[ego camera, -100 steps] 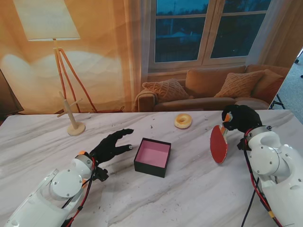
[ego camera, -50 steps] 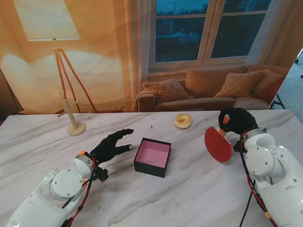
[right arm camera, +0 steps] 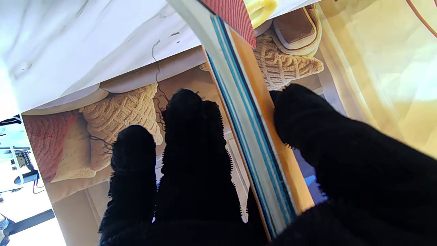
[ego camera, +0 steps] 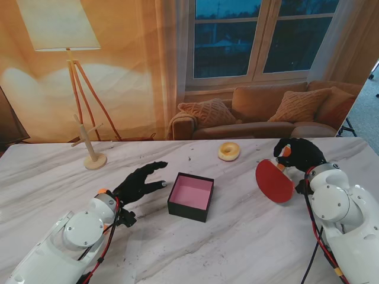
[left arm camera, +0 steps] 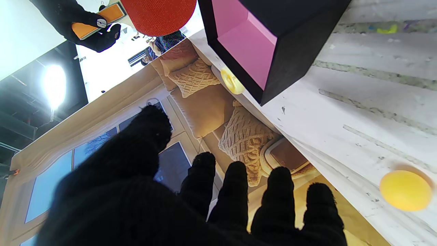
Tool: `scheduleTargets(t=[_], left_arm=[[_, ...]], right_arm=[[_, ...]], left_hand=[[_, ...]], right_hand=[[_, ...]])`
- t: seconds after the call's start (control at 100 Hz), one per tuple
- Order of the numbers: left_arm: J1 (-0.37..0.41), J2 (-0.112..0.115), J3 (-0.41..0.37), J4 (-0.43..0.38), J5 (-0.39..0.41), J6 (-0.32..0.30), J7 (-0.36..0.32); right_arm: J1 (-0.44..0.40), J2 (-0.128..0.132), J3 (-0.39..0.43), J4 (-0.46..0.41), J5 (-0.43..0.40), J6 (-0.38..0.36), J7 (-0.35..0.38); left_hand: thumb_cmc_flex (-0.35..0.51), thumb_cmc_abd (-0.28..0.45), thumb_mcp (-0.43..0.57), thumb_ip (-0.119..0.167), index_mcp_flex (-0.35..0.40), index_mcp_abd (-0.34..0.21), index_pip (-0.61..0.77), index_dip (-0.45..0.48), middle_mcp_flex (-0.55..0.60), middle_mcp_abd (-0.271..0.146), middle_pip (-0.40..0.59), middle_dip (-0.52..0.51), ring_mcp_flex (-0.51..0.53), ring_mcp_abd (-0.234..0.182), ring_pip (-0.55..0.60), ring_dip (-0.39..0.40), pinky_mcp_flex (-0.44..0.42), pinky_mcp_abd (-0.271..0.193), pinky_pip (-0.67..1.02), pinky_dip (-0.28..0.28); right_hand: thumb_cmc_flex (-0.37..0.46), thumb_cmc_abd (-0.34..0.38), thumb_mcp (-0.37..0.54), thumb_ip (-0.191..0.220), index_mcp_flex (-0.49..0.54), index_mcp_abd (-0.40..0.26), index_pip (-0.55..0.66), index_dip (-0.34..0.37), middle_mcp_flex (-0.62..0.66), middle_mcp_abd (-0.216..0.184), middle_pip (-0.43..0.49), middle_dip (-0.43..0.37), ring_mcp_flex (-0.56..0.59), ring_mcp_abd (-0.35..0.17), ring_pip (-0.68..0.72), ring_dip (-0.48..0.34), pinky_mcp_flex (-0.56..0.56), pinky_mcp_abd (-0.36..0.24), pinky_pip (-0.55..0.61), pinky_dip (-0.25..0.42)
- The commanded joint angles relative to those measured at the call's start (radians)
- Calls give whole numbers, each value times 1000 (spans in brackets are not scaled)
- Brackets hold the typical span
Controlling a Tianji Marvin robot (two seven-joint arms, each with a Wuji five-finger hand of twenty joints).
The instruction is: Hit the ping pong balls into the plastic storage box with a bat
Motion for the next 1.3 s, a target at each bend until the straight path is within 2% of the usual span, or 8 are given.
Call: scheduleTargets(t=[0.0, 0.23, 0.52, 0.7, 0.83, 1.0, 1.12, 1.29], left_arm=[[1, -4, 2, 2, -4, 4, -15], [2, -4, 2, 0, -8, 9, -16], [2, -5, 1, 0, -10, 10, -16], [2, -5, 1, 0, -11, 11, -16], [1, -5, 2, 0, -13, 12, -18], [1, -5, 2, 0, -14, 12, -18], [0, -5, 3, 1, -15, 13, -18], [-1, -5, 4, 2, -16, 15, -18]], right_arm=[[-15, 1, 0, 18, 2, -2, 21], [-25, 6, 5, -2, 4, 13, 56], [-31, 12, 8, -12, 15, 23, 97], [-33, 24, 21, -11, -50, -17, 133], [-34, 31, 31, -12, -97, -48, 150], [-35, 30, 34, -5, -111, -66, 136], [-35, 26, 33, -1, -86, -62, 117], [-40, 14, 32, -1, -64, -64, 53]], left_hand=[[2, 15, -28, 22, 10, -11, -4, 3, 30, 2, -14, 10, -27, 2, 1, 7, -16, -7, -11, 1], [5, 21, -36, 22, 11, -11, -4, 3, 30, 7, -16, 10, -28, 5, 1, 8, -16, -5, -12, 0], [8, 24, -43, 23, 11, -10, -4, 3, 30, 9, -18, 10, -28, 7, 1, 8, -16, -6, -13, -2], [9, 26, -46, 23, 12, -10, -4, 3, 31, 9, -18, 10, -28, 9, 0, 8, -16, -5, -14, -3], [10, 28, -47, 24, 12, -11, -5, 3, 31, 8, -18, 10, -29, 8, 0, 8, -16, -5, -14, -4], [11, 29, -49, 24, 14, -11, -4, 3, 32, 8, -18, 11, -28, 9, 1, 9, -16, -5, -14, -4], [11, 29, -50, 24, 13, -11, -4, 3, 32, 8, -18, 10, -28, 8, 0, 9, -16, -5, -14, -4], [12, 30, -52, 24, 14, -10, -4, 3, 33, 9, -17, 11, -28, 8, 0, 9, -16, -5, -13, -4]], right_hand=[[58, 58, -19, 18, 7, -53, -13, -2, -56, -6, 8, -6, -44, -32, 23, 14, -26, -32, -16, 30], [154, 165, -95, 49, 126, -68, -16, 48, -111, -26, -32, -29, -153, -10, -130, -59, -122, -27, -166, 14], [-122, 10, -32, 34, 90, 3, 25, 104, -136, -16, -32, -69, -179, -6, -169, -23, -155, -18, -216, 29], [-122, -86, 39, 22, 22, 24, 59, 233, -95, -12, 48, 9, -105, -39, -15, 47, -92, -18, -132, 67], [-7, -95, 79, 8, -24, 12, 81, 274, -61, -25, 109, 71, -51, -74, 81, 70, -43, -24, -86, 70], [14, -88, 82, 14, -83, -20, 44, 235, 67, -39, 190, 223, 54, -120, 257, 109, 16, -22, -14, 73], [-18, -103, 106, 22, -90, 34, -117, 136, 185, -36, 218, 218, 145, -107, 317, 129, 77, -13, 44, 75], [-47, -163, 150, 16, -65, 169, -162, 127, 315, -43, 225, 162, 264, -80, 331, 70, 179, 3, 117, 33]])
